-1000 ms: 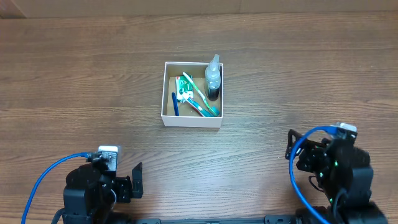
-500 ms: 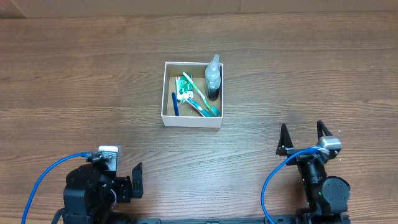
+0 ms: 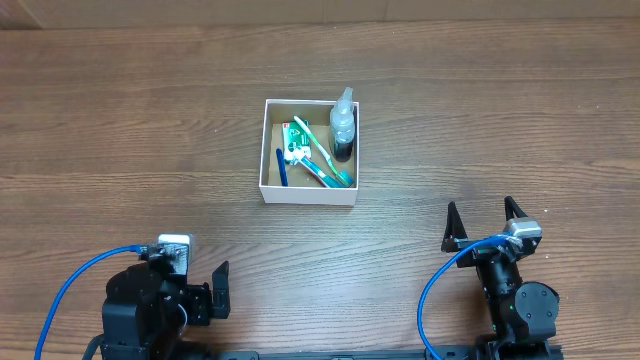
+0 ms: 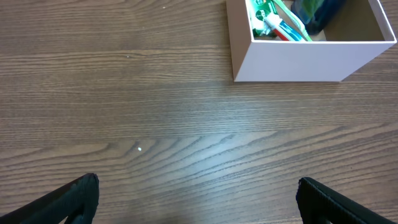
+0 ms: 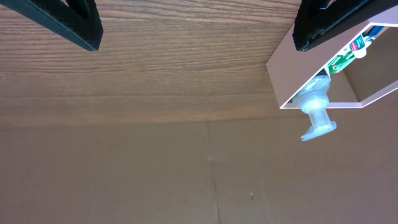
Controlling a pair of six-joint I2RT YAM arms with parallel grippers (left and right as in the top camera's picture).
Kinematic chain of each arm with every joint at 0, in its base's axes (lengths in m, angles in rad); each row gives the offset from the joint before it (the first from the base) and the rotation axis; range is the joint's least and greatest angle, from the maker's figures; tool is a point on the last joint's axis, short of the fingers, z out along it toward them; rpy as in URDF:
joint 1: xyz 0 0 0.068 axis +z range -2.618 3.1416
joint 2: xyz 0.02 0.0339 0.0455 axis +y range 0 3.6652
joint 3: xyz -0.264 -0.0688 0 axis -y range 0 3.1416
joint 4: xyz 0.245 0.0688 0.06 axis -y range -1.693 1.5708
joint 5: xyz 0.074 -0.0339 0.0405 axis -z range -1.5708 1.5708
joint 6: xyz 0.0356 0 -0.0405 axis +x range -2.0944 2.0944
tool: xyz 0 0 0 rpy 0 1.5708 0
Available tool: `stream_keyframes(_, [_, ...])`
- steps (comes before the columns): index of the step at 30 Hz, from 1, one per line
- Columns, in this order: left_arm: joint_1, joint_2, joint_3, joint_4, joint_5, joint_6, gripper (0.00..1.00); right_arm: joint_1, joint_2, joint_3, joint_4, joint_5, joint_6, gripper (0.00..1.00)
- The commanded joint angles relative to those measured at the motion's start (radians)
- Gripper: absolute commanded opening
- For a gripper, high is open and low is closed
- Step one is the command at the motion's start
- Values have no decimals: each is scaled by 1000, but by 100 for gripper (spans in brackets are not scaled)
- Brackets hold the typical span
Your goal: Pack container
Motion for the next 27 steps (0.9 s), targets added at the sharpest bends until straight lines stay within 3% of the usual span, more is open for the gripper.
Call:
stream_keyframes(1, [-1,-5,-4,2,-4,-10,100,-5,-10,-10,7,-6,-3,100])
stream_keyframes(17, [8,-69,-21,23,-4,-5,100,-5,-10,-10,7,-6,-3,100])
stream_keyframes(22, [33,-251,-241,200,-1,70,100,-5,-10,-10,7,-6,-3,100])
stream_keyframes(27, [60,-376,-511,634,77,217,100,-5,-10,-10,7,-6,-3,100])
